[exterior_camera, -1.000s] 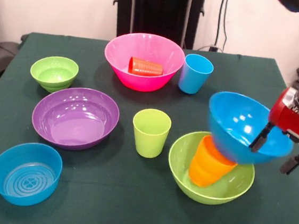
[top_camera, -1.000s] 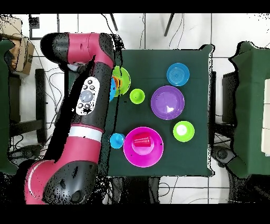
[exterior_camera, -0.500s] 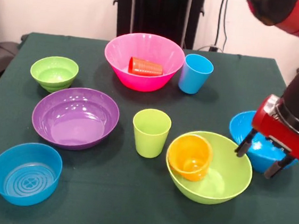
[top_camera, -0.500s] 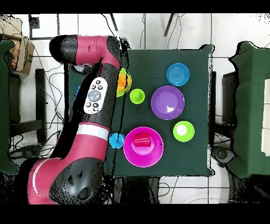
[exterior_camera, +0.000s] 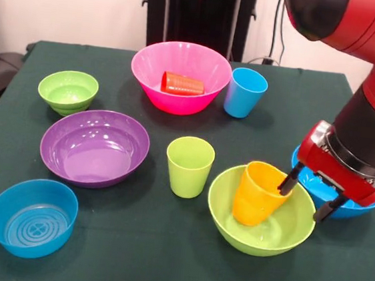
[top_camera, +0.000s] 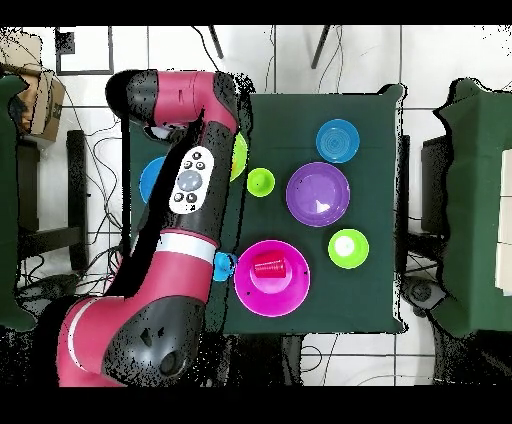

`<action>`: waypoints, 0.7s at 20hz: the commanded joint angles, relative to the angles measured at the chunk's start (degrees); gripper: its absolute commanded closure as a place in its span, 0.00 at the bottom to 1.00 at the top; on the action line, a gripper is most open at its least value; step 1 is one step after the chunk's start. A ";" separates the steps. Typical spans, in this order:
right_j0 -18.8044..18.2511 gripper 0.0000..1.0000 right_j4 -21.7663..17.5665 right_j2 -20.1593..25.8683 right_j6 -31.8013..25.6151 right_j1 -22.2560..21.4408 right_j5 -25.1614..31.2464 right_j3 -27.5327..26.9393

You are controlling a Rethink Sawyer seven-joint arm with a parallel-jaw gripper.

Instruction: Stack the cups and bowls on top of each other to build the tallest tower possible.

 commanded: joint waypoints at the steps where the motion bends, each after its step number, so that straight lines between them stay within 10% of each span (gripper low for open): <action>1: -3.85 0.00 -3.49 5.67 -13.38 -1.87 7.03 -4.70; 14: -13.19 0.00 5.22 -10.98 -14.95 13.38 11.29 -31.26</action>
